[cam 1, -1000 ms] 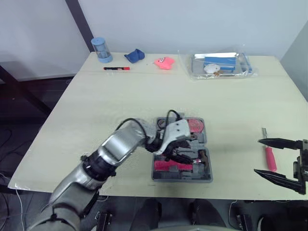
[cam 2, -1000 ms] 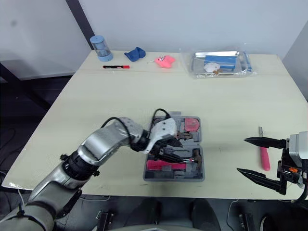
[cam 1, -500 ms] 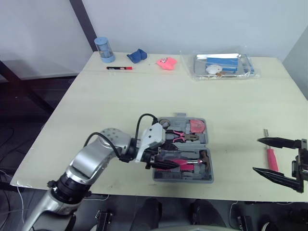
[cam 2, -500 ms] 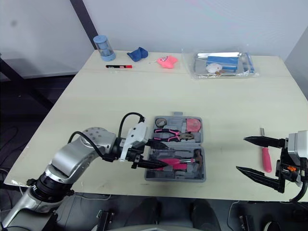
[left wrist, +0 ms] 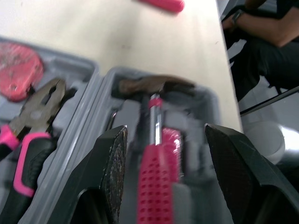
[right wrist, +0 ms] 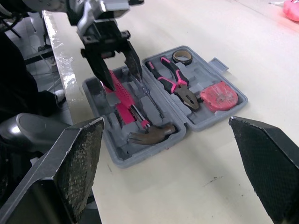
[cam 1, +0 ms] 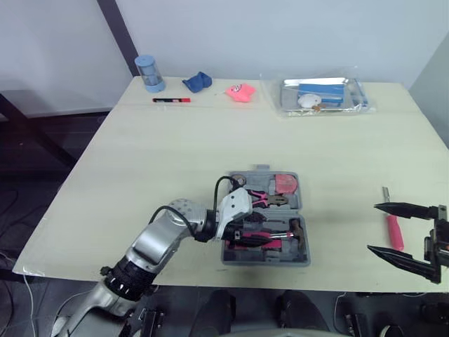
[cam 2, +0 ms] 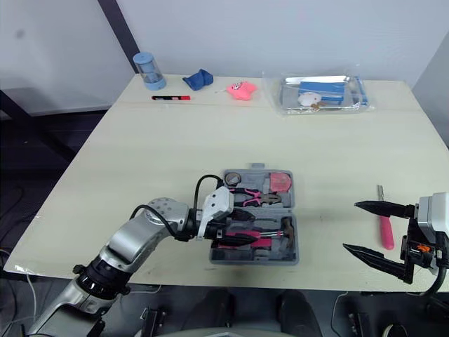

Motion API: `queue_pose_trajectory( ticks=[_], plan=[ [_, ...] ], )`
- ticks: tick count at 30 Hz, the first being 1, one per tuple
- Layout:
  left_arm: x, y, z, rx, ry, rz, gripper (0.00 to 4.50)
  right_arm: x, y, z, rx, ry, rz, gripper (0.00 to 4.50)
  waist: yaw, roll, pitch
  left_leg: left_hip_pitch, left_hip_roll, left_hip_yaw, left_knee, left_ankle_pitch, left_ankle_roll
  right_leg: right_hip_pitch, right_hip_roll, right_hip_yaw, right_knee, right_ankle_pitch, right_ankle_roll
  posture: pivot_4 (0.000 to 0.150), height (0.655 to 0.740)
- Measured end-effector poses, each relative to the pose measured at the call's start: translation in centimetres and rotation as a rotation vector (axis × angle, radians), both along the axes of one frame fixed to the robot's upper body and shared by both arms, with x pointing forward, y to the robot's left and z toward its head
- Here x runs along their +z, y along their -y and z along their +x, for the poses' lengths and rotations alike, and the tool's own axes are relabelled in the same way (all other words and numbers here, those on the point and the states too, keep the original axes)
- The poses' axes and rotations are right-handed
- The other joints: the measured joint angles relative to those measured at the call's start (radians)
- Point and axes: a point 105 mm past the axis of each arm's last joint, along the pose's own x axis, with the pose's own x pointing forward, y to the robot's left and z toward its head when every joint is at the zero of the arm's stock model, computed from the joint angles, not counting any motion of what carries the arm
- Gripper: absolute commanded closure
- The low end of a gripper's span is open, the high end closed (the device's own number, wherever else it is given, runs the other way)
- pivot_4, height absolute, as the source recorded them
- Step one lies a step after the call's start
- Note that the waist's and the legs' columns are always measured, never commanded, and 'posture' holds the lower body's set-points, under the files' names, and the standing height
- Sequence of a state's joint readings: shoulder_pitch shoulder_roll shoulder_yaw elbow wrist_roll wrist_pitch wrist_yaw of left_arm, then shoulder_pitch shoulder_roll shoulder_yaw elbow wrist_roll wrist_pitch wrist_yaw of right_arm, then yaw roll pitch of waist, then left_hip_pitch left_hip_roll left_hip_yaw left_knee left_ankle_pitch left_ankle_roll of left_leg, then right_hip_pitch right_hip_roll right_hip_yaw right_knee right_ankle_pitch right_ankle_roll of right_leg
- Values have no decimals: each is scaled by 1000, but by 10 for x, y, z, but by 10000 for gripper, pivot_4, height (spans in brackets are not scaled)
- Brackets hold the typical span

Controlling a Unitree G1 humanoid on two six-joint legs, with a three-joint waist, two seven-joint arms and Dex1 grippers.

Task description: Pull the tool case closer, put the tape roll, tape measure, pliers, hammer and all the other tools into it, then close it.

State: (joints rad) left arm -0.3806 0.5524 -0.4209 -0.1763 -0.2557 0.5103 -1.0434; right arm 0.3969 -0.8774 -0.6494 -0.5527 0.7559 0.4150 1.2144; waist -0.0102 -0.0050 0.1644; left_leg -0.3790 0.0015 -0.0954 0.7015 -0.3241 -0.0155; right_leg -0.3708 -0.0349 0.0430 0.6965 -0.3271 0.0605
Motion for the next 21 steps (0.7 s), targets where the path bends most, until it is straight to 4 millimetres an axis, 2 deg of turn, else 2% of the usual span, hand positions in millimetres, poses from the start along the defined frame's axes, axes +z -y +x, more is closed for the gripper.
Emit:
queue_pose_trajectory(
  ticks=[14, 21],
  plan=[
    [-14, 13, 3, -37, 8, 39, 17063, 0, 0, 1, -14, -2, 1, 0, -1, 0, 0, 0, 0, 0, 0, 0, -1, 0, 0, 0, 0, 0, 0, 1500, 7400],
    [-11, 16, 3, -64, 25, 33, 17063, 1, -2, 1, -8, 0, 0, 0, -1, 0, 0, 0, 0, 0, 0, 0, -1, 0, 0, 0, 0, 0, 0, 1500, 7400]
  ],
)
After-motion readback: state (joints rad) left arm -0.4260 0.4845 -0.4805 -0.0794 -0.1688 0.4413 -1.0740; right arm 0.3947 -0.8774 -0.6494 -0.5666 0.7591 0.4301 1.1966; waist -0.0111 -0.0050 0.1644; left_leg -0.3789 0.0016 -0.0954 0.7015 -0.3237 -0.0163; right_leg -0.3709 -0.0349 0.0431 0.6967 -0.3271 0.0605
